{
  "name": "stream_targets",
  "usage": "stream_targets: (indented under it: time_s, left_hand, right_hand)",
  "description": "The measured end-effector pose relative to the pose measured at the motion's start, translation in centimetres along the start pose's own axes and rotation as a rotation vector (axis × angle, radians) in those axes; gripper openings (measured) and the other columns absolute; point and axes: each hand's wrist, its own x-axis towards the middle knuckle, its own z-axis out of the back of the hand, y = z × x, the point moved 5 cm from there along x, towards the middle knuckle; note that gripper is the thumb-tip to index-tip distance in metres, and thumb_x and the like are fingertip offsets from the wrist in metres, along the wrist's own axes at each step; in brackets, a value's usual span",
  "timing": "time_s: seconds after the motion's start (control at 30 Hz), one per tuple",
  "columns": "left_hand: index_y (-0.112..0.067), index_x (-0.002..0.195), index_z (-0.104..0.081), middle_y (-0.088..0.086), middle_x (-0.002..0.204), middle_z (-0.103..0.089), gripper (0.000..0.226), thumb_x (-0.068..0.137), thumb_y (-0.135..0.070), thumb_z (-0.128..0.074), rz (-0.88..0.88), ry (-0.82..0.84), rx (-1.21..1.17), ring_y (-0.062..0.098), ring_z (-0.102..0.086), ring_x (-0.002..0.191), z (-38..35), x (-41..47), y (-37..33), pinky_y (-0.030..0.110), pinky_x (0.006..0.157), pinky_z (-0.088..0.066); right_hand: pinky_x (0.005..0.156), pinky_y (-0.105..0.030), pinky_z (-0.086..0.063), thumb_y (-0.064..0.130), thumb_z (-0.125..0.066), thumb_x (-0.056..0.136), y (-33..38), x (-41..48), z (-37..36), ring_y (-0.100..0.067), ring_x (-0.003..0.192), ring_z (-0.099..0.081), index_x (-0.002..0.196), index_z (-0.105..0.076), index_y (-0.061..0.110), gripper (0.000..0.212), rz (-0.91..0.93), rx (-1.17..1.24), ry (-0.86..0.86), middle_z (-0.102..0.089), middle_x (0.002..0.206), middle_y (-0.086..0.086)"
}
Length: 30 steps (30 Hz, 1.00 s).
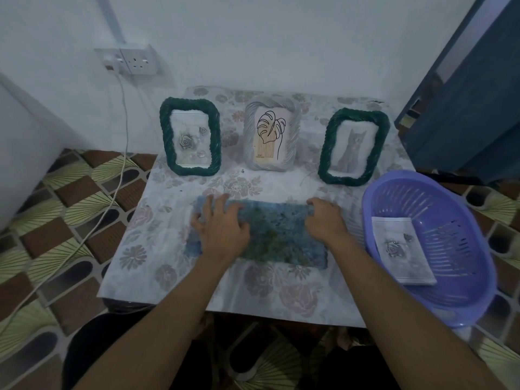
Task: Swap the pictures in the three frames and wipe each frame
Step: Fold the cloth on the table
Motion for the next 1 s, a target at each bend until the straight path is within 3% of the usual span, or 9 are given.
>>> stream_targets:
  time_s: [0.13, 0.27, 0.37, 0.47, 0.63, 0.73, 0.8, 0.9, 1.0]
  left_hand:
    - [-0.029, 0.112, -0.060, -0.003, 0.135, -0.047, 0.031, 0.085, -0.043, -0.056, -0.279, 0.051, -0.009, 0.022, -0.031, 0.134, -1.2, -2.1, -5.3, 0.050, 0.104, -0.018]
    - [-0.023, 0.128, -0.052, 0.002, 0.130, -0.050, 0.050, 0.088, -0.053, -0.057, -0.585, 0.347, 0.010, 0.024, -0.040, 0.124, -4.5, -4.4, -9.3, 0.044, 0.098, -0.023]
    - [-0.023, 0.133, -0.054, 0.005, 0.129, -0.048, 0.054, 0.091, -0.056, -0.057, -0.647, 0.422, 0.004, 0.028, -0.037, 0.121, -6.1, -5.2, -9.9, 0.046, 0.098, -0.026]
    - [-0.026, 0.127, -0.062, 0.005, 0.120, -0.051, 0.041, 0.095, -0.050, -0.054, -0.629, 0.368, -0.070, 0.028, -0.039, 0.116, -6.1, -5.2, -9.9, 0.047, 0.095, -0.028]
    - [-0.023, 0.111, -0.073, 0.001, 0.107, -0.066, 0.025, 0.096, -0.036, -0.058, -0.535, 0.310, -0.284, 0.023, -0.052, 0.107, -5.9, -4.7, -9.5, 0.042, 0.089, -0.038]
    - [-0.018, 0.094, -0.074, 0.001, 0.083, -0.069, 0.019, 0.095, -0.033, -0.062, -0.320, 0.284, -0.604, 0.010, -0.058, 0.072, -4.6, -4.2, -8.3, 0.028, 0.066, -0.043]
    - [-0.022, 0.083, -0.068, -0.001, 0.069, -0.064, 0.019, 0.096, -0.033, -0.060, -0.174, 0.240, -0.780, 0.010, -0.056, 0.060, -3.7, -4.1, -7.0, 0.028, 0.057, -0.042]
    - [-0.023, 0.076, -0.061, -0.001, 0.062, -0.056, 0.024, 0.099, -0.028, -0.056, 0.012, 0.159, -1.019, 0.017, -0.053, 0.057, -2.3, -4.4, -5.0, 0.033, 0.058, -0.043]
    - [-0.020, 0.075, -0.057, -0.010, 0.061, -0.052, 0.025, 0.100, -0.023, -0.054, 0.229, 0.068, -1.245, 0.010, -0.048, 0.060, -1.5, -4.6, -2.8, 0.030, 0.062, -0.039]
  right_hand:
    - [0.108, -0.044, -0.039, 0.009, -0.053, 0.088, -0.3, 0.4, 0.4, -0.032, 0.137, -0.035, 0.145, -0.041, 0.015, 0.059, -0.011, -0.052, -0.009, -0.043, 0.147, -0.011]
    - [0.106, -0.044, -0.043, 0.009, -0.057, 0.087, -0.7, 1.2, 0.4, -0.033, 0.132, -0.042, 0.144, -0.043, 0.014, 0.059, -0.008, -0.074, -0.007, -0.049, 0.143, -0.013]
    - [0.101, -0.044, -0.047, 0.004, -0.057, 0.087, -0.7, 1.5, 0.7, -0.033, 0.128, -0.047, 0.144, -0.044, 0.017, 0.059, 0.005, -0.102, -0.014, -0.051, 0.140, -0.011]
    - [0.098, -0.045, -0.048, 0.012, -0.059, 0.089, -0.8, 1.5, 0.9, -0.034, 0.123, -0.050, 0.134, -0.051, 0.013, 0.045, -0.004, -0.162, -0.009, -0.054, 0.134, -0.014]
    - [0.096, -0.043, -0.041, 0.034, -0.057, 0.085, -0.2, 0.6, 1.2, -0.035, 0.119, -0.045, 0.116, -0.059, 0.010, 0.039, -0.063, -0.310, -0.017, -0.055, 0.125, -0.014]
    - [0.098, -0.043, -0.040, 0.042, -0.052, 0.088, 1.0, 0.2, 1.8, -0.036, 0.118, -0.048, 0.118, -0.058, 0.009, 0.045, -0.075, -0.238, -0.039, -0.055, 0.126, -0.016]
    - [0.084, -0.036, -0.045, 0.040, -0.052, 0.089, 2.5, 0.0, 2.2, -0.032, 0.101, -0.055, 0.107, -0.058, 0.009, 0.036, -0.057, -0.073, -0.048, -0.060, 0.113, -0.015]
    - [0.057, -0.026, -0.035, 0.032, -0.055, 0.090, 5.3, -0.3, 2.3, -0.025, 0.084, -0.052, 0.095, -0.054, 0.010, 0.022, -0.027, 0.151, -0.057, -0.055, 0.090, -0.006]
    - [0.055, -0.027, -0.036, 0.026, -0.055, 0.089, 8.2, -0.3, 1.6, -0.024, 0.080, -0.053, 0.088, -0.053, 0.011, 0.015, 0.014, 0.312, -0.074, -0.054, 0.083, -0.004]
